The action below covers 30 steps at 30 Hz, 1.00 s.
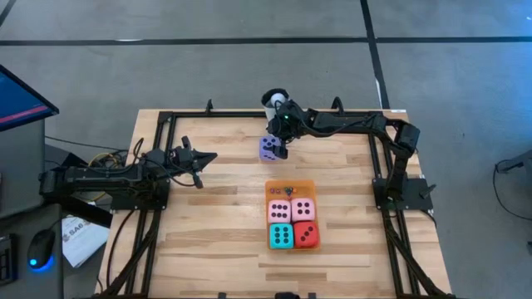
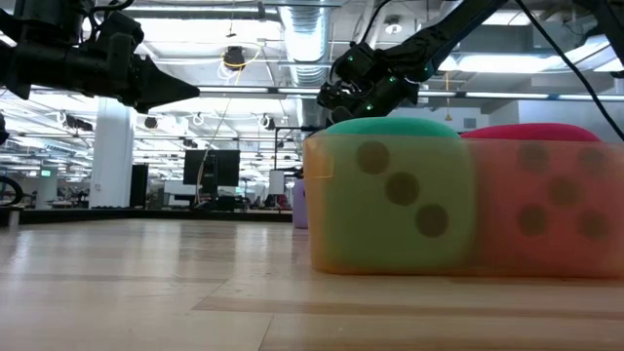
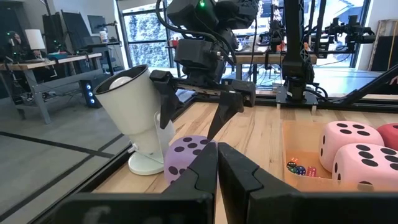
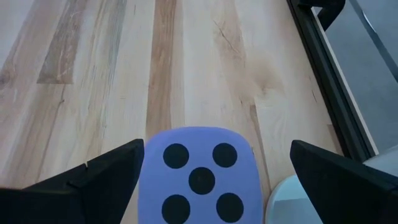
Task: Pick & Place Dice
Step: Put the large purple dice into the orange bin
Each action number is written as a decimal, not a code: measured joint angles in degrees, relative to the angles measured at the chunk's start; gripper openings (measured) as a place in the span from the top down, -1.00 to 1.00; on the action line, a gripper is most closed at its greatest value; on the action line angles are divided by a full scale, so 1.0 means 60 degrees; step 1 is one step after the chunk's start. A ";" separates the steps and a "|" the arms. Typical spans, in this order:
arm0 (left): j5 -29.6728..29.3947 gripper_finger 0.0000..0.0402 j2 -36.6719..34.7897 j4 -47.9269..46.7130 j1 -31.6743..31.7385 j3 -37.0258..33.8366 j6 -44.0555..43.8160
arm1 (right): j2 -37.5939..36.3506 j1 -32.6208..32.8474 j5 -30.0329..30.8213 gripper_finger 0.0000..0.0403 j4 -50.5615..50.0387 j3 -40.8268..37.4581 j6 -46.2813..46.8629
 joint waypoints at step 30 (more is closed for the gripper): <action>0.0002 1.00 0.0001 -0.0035 0.0001 0.0000 0.0022 | 0.0610 -0.0036 -0.0062 -0.99 0.0368 -0.0009 0.0084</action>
